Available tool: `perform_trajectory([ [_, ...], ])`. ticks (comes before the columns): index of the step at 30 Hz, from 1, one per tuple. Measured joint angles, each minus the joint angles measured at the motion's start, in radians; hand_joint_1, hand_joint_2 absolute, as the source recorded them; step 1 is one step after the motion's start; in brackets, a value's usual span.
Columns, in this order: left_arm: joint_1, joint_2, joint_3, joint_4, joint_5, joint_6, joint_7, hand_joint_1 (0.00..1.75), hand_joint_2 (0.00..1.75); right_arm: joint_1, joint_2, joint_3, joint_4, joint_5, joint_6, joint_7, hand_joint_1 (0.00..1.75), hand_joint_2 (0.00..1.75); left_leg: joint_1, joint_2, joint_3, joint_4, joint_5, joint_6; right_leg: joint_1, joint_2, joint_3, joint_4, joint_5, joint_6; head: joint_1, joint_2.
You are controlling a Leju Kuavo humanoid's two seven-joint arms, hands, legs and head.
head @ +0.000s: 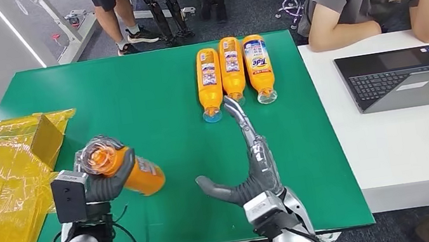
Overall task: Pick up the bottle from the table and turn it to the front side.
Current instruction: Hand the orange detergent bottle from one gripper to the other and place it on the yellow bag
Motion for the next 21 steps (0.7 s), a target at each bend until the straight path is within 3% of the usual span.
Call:
perform_trajectory([
  [3,-0.01,0.092,0.061,-0.014,-0.246,-0.001,0.036,1.75,1.75,0.032,-0.001,-0.014,-0.018,-0.009,-0.032,-0.012,0.0,1.75,0.0,0.0,0.0,0.0,0.0,0.0,0.0,0.0,-0.001,0.0,-0.001,-0.001,0.0,0.0],
  [6,-0.04,0.177,0.106,-0.015,-0.361,-0.023,0.043,1.75,1.75,0.058,-0.003,-0.026,-0.033,-0.018,-0.044,-0.025,0.0,1.75,0.001,0.0,0.0,0.0,0.0,-0.001,0.001,0.0,-0.001,0.0,-0.001,-0.002,0.0,0.0],
  [14,-0.08,0.266,0.141,-0.012,-0.438,-0.031,0.06,1.75,1.75,0.077,-0.004,-0.039,-0.052,-0.019,-0.053,-0.029,0.0,1.75,0.0,0.001,0.0,0.0,0.0,-0.001,0.001,0.0,-0.001,0.0,-0.001,-0.002,0.0,0.0],
  [21,-0.224,0.418,0.102,0.069,-0.645,-0.122,0.112,1.75,1.75,0.117,-0.004,-0.059,-0.097,-0.003,-0.01,-0.011,0.0,1.75,0.001,0.001,0.0,0.0,0.0,-0.001,0.001,0.001,-0.001,0.001,-0.001,-0.003,0.0,0.0],
])
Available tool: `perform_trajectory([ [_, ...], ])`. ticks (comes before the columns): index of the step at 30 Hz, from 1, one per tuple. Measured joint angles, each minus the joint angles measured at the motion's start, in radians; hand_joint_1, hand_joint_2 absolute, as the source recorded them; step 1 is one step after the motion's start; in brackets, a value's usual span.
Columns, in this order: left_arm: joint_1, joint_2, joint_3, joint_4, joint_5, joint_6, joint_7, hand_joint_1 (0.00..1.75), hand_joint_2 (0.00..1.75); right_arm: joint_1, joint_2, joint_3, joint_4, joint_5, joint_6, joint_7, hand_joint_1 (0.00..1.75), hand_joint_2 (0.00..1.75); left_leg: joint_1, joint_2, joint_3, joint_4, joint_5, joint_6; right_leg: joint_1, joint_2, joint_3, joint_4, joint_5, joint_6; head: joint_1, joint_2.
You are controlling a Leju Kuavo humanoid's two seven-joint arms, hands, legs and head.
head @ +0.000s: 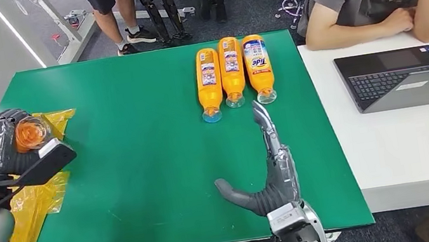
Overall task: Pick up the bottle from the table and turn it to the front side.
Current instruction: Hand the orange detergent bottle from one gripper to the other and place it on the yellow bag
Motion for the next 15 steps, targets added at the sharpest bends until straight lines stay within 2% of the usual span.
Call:
perform_trajectory([
  [5,-0.037,0.088,-0.079,0.083,-0.102,-0.094,-0.063,1.75,1.75,0.033,0.0,-0.011,-0.014,-0.023,0.053,-0.013,0.0,1.75,0.0,0.001,0.0,0.0,0.0,0.0,0.0,0.001,-0.001,0.0,0.0,0.0,0.0,0.0],
  [8,-0.061,0.121,-0.149,0.165,-0.144,-0.132,-0.103,1.75,1.75,0.052,0.0,-0.019,-0.025,-0.013,0.065,-0.02,0.0,1.75,0.0,0.001,0.0,0.0,0.0,0.0,0.0,0.001,-0.001,0.0,0.0,0.0,0.0,0.0],
  [11,-0.095,0.129,-0.207,0.26,-0.179,-0.139,-0.127,1.75,1.75,0.071,0.0,-0.029,-0.042,0.005,0.064,-0.019,0.0,1.75,0.0,0.001,0.0,0.0,0.0,0.0,0.0,0.001,-0.001,0.0,0.0,0.0,0.0,0.0],
  [15,-0.168,0.114,-0.276,0.415,-0.212,-0.138,-0.153,1.75,1.75,0.089,0.0,-0.036,-0.068,0.036,0.064,-0.011,0.0,1.75,-0.001,0.001,0.0,0.0,0.0,0.0,0.0,0.001,0.0,0.0,0.0,0.0,0.0,0.0],
])
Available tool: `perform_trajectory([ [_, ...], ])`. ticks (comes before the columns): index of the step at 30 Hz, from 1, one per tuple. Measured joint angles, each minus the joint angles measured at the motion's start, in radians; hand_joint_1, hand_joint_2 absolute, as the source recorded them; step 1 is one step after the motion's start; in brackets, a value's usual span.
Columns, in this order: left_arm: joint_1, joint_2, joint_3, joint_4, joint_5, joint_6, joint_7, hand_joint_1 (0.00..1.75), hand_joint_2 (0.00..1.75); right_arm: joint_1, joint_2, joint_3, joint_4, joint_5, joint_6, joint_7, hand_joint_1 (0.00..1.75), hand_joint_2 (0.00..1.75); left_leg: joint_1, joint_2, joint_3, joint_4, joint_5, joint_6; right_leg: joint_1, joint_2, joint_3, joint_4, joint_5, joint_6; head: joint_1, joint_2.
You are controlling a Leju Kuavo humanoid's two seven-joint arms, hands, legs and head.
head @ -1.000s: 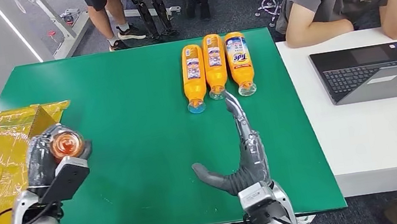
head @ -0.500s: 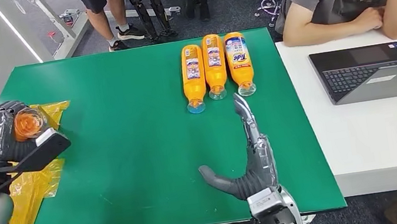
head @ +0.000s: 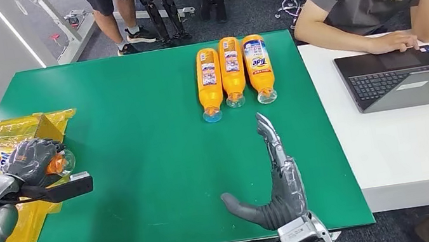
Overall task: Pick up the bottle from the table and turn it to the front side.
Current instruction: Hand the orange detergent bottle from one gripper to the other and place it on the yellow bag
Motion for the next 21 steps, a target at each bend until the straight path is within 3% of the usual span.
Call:
perform_trajectory([
  [8,-0.061,-0.011,-0.108,0.194,-0.058,0.005,-0.044,1.75,1.75,0.014,0.0,-0.015,-0.026,0.026,0.018,0.023,0.0,1.75,0.0,0.001,0.0,0.0,0.0,0.0,0.0,0.001,-0.001,0.0,0.0,0.0,0.0,0.0],
  [21,-0.1,-0.013,-0.236,0.267,-0.005,-0.047,-0.103,1.75,1.75,0.007,0.0,-0.016,-0.017,0.007,0.037,0.021,0.0,1.75,0.0,0.001,0.0,0.0,0.0,0.0,0.0,0.001,0.0,0.0,0.0,-0.001,0.0,0.0],
])
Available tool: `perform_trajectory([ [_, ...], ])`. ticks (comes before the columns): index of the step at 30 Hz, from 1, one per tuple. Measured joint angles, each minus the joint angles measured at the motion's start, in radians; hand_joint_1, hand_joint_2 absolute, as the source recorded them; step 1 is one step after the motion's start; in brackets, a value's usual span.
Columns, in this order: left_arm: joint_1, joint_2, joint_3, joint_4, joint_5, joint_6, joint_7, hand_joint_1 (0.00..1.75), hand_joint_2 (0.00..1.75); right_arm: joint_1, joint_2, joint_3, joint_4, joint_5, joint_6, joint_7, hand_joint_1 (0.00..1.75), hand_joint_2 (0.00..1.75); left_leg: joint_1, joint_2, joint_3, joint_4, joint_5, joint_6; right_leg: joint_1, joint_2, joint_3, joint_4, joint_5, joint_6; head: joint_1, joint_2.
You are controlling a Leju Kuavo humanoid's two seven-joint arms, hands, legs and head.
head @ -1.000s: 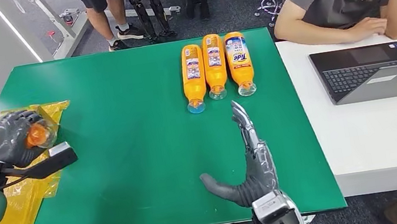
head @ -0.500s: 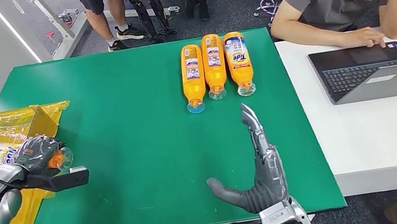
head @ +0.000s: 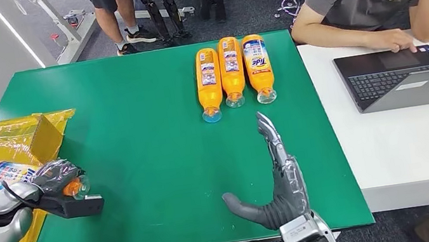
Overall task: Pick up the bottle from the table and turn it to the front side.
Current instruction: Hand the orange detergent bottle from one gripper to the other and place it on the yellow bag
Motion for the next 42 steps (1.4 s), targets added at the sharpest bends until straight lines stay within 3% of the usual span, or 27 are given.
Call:
perform_trajectory([
  [21,0.0,0.009,-0.048,0.005,0.107,-0.026,0.0,1.73,1.75,-0.014,0.0,0.0,0.013,-0.012,0.001,0.005,0.0,1.75,0.0,0.0,0.0,0.0,0.0,0.0,0.0,0.0,0.0,0.0,0.0,0.0,0.0,0.0],
  [22,-0.001,0.002,-0.052,0.011,0.129,-0.033,0.004,1.66,1.75,-0.017,0.0,0.0,0.015,-0.013,0.0,0.006,0.0,1.75,0.0,0.0,0.0,0.0,0.0,0.0,0.0,0.0,0.0,0.0,0.0,0.0,0.0,0.0],
  [26,-0.013,-0.012,-0.064,0.056,0.187,-0.051,0.009,0.07,1.75,-0.024,0.0,0.0,0.025,-0.02,0.001,0.008,0.0,1.75,0.0,0.0,0.0,0.0,0.0,0.0,0.0,0.0,0.0,0.0,0.0,0.0,0.0,0.0],
  [27,-0.017,-0.013,-0.066,0.069,0.201,-0.053,0.011,0.0,1.75,-0.025,0.0,0.0,0.026,-0.022,0.001,0.008,0.0,1.75,0.0,0.0,0.0,0.0,0.0,0.0,0.0,0.0,0.0,0.0,0.0,0.0,0.0,0.0],
  [42,-0.006,-0.011,-0.068,0.118,0.269,-0.016,0.067,0.0,1.75,-0.028,0.0,0.002,0.036,-0.029,0.028,0.007,0.0,1.75,0.0,-0.001,0.001,0.0,0.0,0.0,0.0,-0.001,0.002,0.0,0.0,0.0,0.0,0.0],
])
